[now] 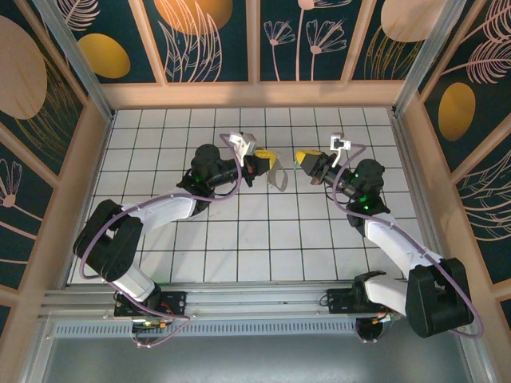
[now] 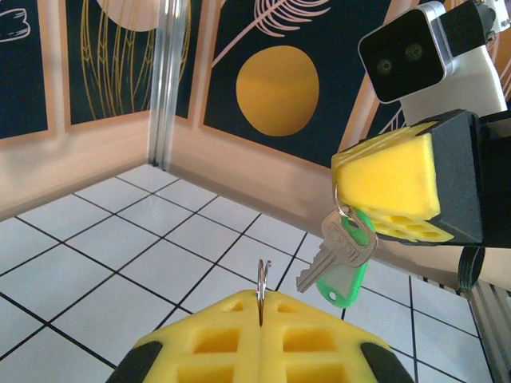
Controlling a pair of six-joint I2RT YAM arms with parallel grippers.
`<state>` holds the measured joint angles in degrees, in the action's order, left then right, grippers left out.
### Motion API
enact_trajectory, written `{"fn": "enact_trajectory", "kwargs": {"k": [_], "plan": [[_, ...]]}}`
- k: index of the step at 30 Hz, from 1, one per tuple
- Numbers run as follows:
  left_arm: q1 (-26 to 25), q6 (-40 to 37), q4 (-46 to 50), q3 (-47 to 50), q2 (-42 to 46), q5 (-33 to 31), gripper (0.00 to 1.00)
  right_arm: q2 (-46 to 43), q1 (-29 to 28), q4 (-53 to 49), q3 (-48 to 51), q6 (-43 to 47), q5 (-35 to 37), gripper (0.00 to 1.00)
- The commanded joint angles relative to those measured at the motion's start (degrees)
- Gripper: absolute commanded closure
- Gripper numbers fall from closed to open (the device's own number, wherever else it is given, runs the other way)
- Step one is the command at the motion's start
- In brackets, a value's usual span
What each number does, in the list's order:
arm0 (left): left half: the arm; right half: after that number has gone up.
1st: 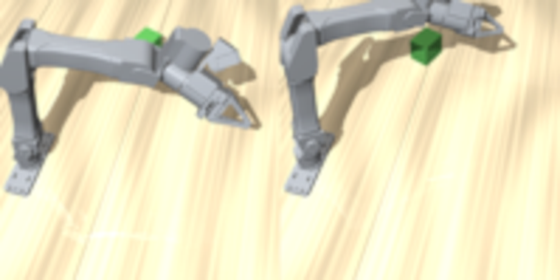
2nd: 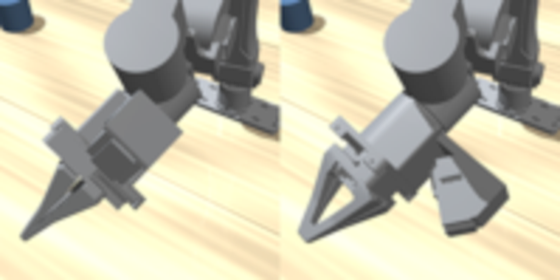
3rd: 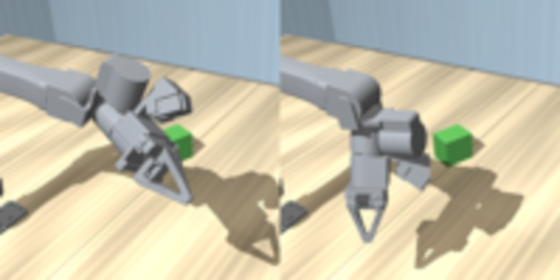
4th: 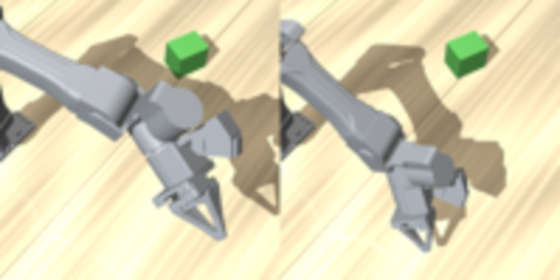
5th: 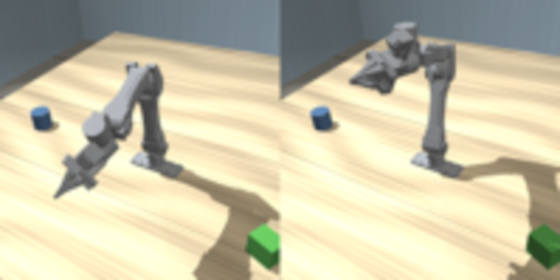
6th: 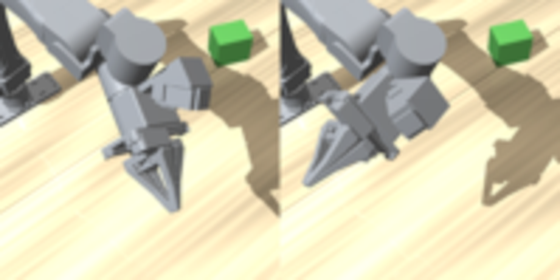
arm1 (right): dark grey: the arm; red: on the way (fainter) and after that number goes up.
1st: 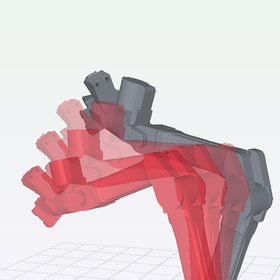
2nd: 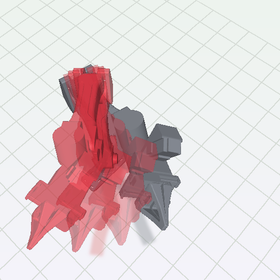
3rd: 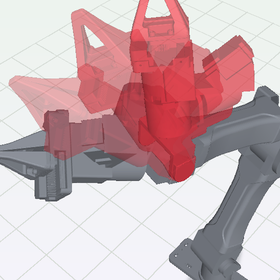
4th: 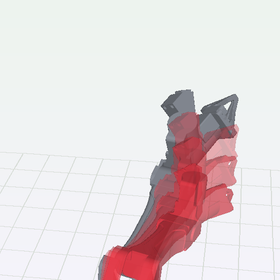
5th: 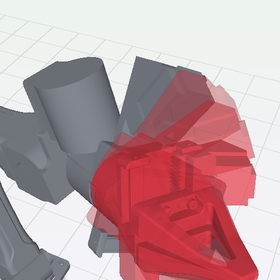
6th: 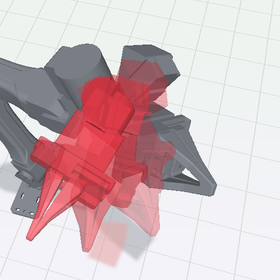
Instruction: Put the keys on the keyring
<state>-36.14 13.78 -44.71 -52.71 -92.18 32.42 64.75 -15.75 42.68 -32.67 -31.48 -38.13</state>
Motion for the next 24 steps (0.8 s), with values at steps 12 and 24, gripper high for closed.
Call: {"fn": "enact_trajectory", "kwargs": {"k": [12,24], "plan": [[-0.5,24.9,-4.3,-6.5,-2.0,2.4,1.00,-3.8,0.4,1.3,3.3,0.7,4.7,1.00],[-0.5,35.9,-5.9,-6.9,-2.0,0.4,1.00,-4.7,1.0,1.2,3.7,1.1,5.9,1.00]]}}
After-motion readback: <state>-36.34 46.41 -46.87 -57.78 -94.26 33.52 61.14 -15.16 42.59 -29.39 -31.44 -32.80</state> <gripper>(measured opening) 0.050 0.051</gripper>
